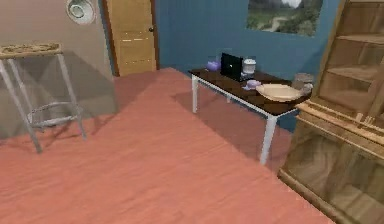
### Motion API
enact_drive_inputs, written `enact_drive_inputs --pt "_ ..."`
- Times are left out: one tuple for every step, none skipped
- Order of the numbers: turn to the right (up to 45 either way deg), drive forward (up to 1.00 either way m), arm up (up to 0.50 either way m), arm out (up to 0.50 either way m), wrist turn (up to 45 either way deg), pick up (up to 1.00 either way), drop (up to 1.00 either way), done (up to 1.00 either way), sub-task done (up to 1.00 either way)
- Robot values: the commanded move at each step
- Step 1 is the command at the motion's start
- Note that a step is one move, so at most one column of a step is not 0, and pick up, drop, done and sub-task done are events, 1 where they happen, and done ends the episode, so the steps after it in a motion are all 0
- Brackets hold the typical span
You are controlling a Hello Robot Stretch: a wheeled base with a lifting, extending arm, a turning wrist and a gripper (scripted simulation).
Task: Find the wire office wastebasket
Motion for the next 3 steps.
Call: enact_drive_inputs --pt "-9.0 0.0 0.0 0.0 0.0 0.0 0.0 0.0 0.0" --pt "0.0 0.1 0.0 0.0 0.0 0.0 0.0 0.0 0.0" --pt "-24.0 0.0 0.0 0.0 0.0 0.0 0.0 0.0 0.0"
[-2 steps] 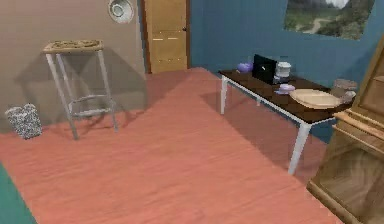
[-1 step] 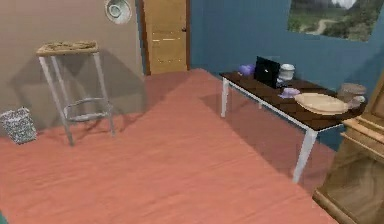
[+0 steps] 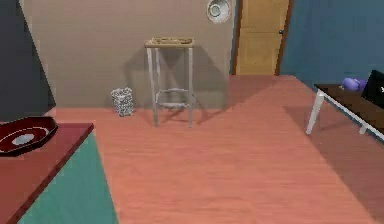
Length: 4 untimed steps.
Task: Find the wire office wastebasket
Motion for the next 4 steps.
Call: enact_drive_inputs --pt "0.0 1.0 0.0 0.0 0.0 0.0 0.0 0.0 0.0" --pt "-27.0 0.0 0.0 0.0 0.0 0.0 0.0 0.0 0.0" --pt "0.0 0.05 0.0 0.0 0.0 0.0 0.0 0.0 0.0" --pt "6.0 0.0 0.0 0.0 0.0 0.0 0.0 0.0 0.0"
